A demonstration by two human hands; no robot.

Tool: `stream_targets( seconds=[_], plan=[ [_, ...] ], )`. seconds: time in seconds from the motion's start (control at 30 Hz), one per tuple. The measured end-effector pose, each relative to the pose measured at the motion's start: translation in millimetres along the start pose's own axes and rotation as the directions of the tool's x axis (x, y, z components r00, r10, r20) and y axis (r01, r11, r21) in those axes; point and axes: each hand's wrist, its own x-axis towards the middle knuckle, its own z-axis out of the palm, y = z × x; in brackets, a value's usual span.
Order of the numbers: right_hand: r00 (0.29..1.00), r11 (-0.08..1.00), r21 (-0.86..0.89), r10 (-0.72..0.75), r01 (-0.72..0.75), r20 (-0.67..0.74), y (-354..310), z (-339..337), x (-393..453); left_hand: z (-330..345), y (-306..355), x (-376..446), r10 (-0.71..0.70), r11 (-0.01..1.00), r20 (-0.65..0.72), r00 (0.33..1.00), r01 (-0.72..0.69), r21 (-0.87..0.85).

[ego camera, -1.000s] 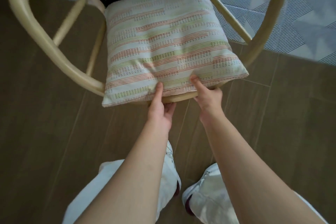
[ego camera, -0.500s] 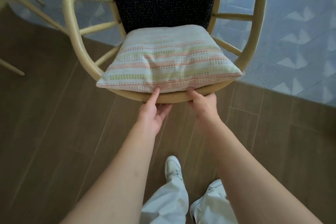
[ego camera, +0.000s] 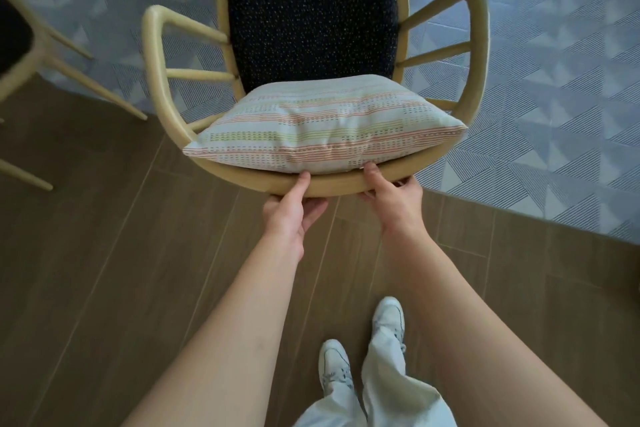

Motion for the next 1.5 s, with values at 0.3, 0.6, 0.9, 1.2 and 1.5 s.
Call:
stream_targets(
  seconds=[0.3, 0.6, 0.9, 1.2, 1.5],
  plan=[
    [0.991, 0.993, 0.082, -0.087, 0.079, 0.098, -71.4, 48.0, 33.0, 61.2, 68.6, 19.1, 0.116, 0.992, 0.010, 0.993, -0.115, -0.051],
    [0.983, 0.989, 0.134, -0.082, 0.061, 0.163, -142.7, 100.6, 82.5, 121.3, 142.4, 46.5, 0.139, 0.990, 0.060, 0.988, -0.137, -0.036],
    [0.982, 0.983, 0.176, -0.080, 0.049, 0.172, -201.7, 154.0, 133.7, 177.0, 207.3, 80.5, 0.166, 0.986, 0.086, 0.982, -0.164, -0.029],
    [0.990, 0.973, 0.222, -0.087, 0.061, 0.112, -232.8, 196.0, 176.2, 211.3, 249.4, 117.6, 0.169, 0.985, 0.146, 0.975, -0.171, 0.000],
    [0.992, 0.980, 0.169, -0.115, 0.107, 0.043, -229.7, 202.7, 175.8, 208.1, 257.7, 125.6, 0.121, 0.991, 0.211, 0.970, -0.132, 0.038]
  ],
)
